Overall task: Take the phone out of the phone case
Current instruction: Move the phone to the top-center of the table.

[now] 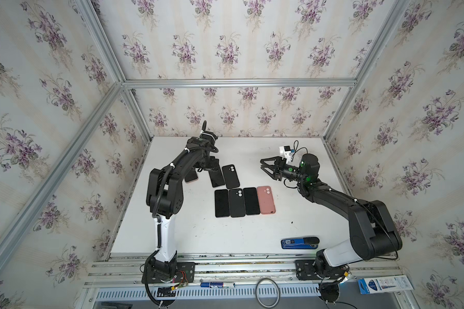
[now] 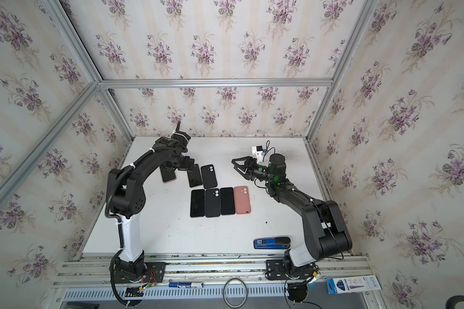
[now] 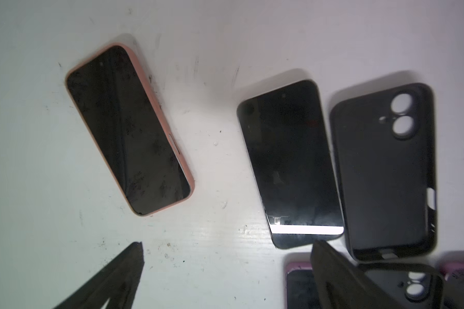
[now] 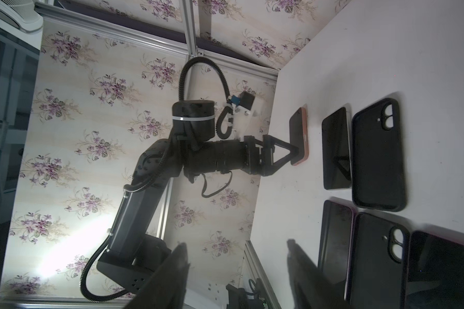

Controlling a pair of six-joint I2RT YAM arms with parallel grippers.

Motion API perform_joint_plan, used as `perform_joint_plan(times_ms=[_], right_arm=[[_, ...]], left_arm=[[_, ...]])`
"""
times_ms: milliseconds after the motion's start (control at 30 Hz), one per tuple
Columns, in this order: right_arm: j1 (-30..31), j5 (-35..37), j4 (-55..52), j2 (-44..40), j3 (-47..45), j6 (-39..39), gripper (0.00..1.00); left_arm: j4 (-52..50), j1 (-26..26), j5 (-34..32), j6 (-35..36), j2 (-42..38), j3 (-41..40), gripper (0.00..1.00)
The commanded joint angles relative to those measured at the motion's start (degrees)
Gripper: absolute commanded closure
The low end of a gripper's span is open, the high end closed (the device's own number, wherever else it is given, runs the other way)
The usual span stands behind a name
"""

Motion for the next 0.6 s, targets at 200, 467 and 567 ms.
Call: perform_joint_plan(times_ms=[200,467,567], right_arm=[[1.3,6.9,-26.7,-7.5,4.3,-24.1,0.05],[4.5,11.6,-35.9,-7.3,6.0,-31.2,0.01],[5.8,13.1,-39.1,-7.1,7.0,-33.3,0.01]], left_arm=[[18.9,4.9,2.6,2.7,-19.7,-16.7,0.0],[27.1,9.9,3.0,0.4,-29.5,-25.3,0.0],[28.3,12.6,3.1,-1.0,-30.7,-27.1,0.0]])
